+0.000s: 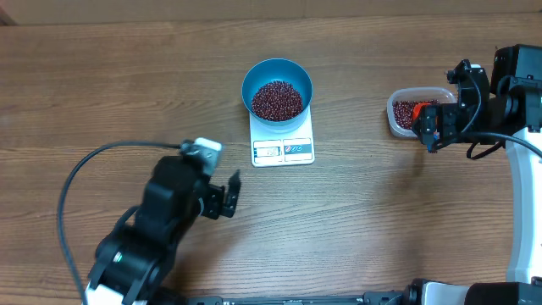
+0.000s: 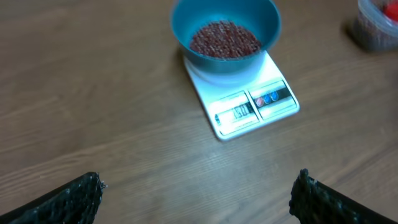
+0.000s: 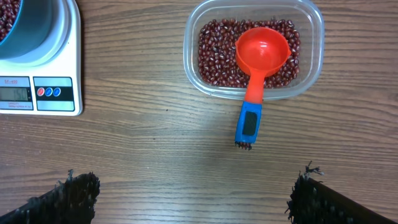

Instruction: Scoop item into bowl and weigh 150g on scale

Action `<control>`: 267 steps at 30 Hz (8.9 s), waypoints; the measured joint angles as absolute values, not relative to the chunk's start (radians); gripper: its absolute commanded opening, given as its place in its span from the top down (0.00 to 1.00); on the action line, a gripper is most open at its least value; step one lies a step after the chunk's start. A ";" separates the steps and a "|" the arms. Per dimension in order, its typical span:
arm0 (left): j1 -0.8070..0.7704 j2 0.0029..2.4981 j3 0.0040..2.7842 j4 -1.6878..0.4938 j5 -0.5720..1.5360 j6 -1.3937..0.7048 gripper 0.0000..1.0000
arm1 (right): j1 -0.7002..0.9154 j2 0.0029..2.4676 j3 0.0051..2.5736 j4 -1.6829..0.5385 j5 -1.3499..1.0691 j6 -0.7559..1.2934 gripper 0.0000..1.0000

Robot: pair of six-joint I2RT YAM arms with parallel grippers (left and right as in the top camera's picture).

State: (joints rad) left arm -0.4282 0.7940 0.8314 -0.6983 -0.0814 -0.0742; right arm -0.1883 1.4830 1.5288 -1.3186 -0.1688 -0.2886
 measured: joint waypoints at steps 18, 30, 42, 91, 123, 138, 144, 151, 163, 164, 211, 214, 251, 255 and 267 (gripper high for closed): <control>-0.221 0.351 0.482 -0.381 0.006 -0.105 0.00 | -0.188 1.483 1.529 -1.319 -0.169 -0.289 0.00; -0.121 0.161 0.294 -0.208 0.016 -0.257 0.00 | -0.188 1.483 1.529 -1.319 -0.169 -0.289 0.00; -0.057 0.038 0.171 -0.099 0.016 -0.283 0.00 | -0.189 1.483 1.529 -1.319 -0.169 -0.289 0.00; -0.022 0.015 0.009 -0.078 0.004 -0.093 0.01 | -0.188 1.483 1.529 -1.319 -0.169 -0.289 0.00; 0.022 0.015 0.009 -0.078 0.004 -0.093 0.01 | -0.188 1.483 1.529 -1.319 -0.169 -0.289 0.00; 0.022 0.015 0.009 -0.078 0.004 -0.093 0.00 | -0.188 1.483 1.529 -1.319 -0.169 -0.288 0.00; 0.022 0.015 0.009 -0.078 0.004 -0.093 0.01 | -0.188 1.483 1.529 -1.319 -0.169 -0.289 0.00; 0.022 0.015 0.009 -0.078 0.004 -0.093 0.00 | -0.188 1.483 1.529 -1.319 -0.169 -0.289 0.00; 0.022 0.015 0.009 -0.078 0.004 -0.093 0.00 | -0.188 1.483 1.529 -1.318 -0.169 -0.288 0.00; 0.022 0.015 0.009 -0.078 0.004 -0.093 0.00 | -0.188 1.483 1.529 -1.316 -0.169 -0.289 0.00; 0.022 0.015 0.009 -0.078 0.004 -0.093 0.00 | -0.182 0.620 0.431 0.249 -0.489 -0.104 0.00; 0.022 0.015 0.009 -0.078 0.004 -0.093 0.01 | -0.168 0.581 0.388 0.270 -0.471 -0.094 0.00; 0.022 0.015 0.009 -0.078 0.004 -0.093 0.00 | -0.117 0.197 0.018 0.346 -0.335 0.046 0.00; 0.022 0.015 0.009 -0.078 0.004 -0.093 0.00 | -0.116 0.196 0.018 0.282 -0.333 0.049 0.00; 0.022 0.015 0.009 -0.078 0.004 -0.093 0.00 | -0.116 0.078 0.018 0.044 -0.330 0.048 0.00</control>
State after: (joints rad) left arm 0.0216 0.0151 0.0090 -0.0784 0.0036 -0.0929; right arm -0.1162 0.0780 0.0181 0.0441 -0.3298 0.0483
